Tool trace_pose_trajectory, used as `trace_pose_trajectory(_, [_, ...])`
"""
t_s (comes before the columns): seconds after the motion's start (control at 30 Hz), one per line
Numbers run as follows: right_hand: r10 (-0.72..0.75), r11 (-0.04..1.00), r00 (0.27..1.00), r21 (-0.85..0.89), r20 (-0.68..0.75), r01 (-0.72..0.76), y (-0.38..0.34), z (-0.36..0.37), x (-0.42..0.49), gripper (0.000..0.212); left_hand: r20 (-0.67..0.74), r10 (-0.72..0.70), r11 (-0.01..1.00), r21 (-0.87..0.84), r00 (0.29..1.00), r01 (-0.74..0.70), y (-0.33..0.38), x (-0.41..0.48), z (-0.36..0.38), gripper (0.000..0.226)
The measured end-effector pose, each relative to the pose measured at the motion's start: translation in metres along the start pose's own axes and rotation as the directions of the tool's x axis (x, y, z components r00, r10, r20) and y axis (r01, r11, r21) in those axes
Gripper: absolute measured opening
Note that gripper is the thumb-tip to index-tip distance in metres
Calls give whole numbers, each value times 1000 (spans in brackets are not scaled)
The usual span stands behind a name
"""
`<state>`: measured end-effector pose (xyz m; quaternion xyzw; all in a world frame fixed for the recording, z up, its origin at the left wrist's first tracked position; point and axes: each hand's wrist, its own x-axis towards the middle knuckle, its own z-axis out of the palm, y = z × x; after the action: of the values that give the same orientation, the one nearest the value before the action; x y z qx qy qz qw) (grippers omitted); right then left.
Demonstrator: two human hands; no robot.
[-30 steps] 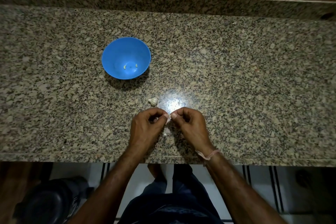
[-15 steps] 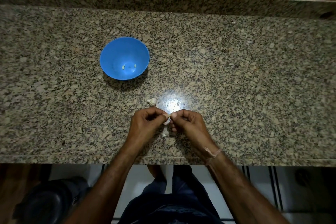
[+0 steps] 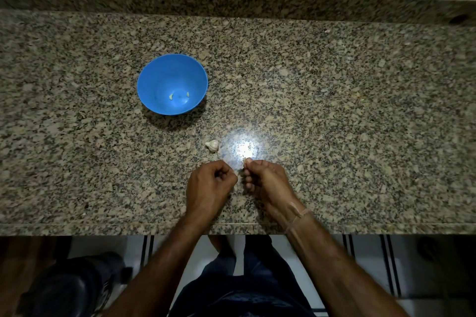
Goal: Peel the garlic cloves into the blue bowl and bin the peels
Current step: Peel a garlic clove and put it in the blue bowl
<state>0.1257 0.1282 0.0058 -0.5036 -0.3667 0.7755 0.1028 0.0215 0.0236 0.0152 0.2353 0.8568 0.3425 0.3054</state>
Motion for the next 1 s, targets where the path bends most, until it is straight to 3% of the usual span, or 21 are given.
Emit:
trace_pose_trajectory(0.13, [-162, 970, 987, -181, 10, 161, 0, -7, -1, 30, -71, 36, 996, 83, 997, -30, -3, 3, 2, 9])
trace_pose_trajectory(0.33, [-348, 853, 937, -417, -8, 313, 7, -5, 2, 19, 26, -49, 964, -261, 998, 55, 9, 1, 1, 19])
trace_pose_trajectory(0.57, [-311, 905, 949, -288, 49, 312, 3, -4, -3, 11, 66, -88, 891, -441, 994, 108, 11, 0, -3, 5])
trace_pose_trajectory(0.8, [-344, 826, 926, -418, 157, 378, -5, -9, -3, 6, 43, -67, 928, -363, 997, 78, 8, 1, -10, 2])
trace_pose_trajectory(1.0, [-403, 768, 904, -485, 142, 418, -12, -1, -10, 7, -76, 74, 986, -145, 994, -85, 12, -3, -12, 3])
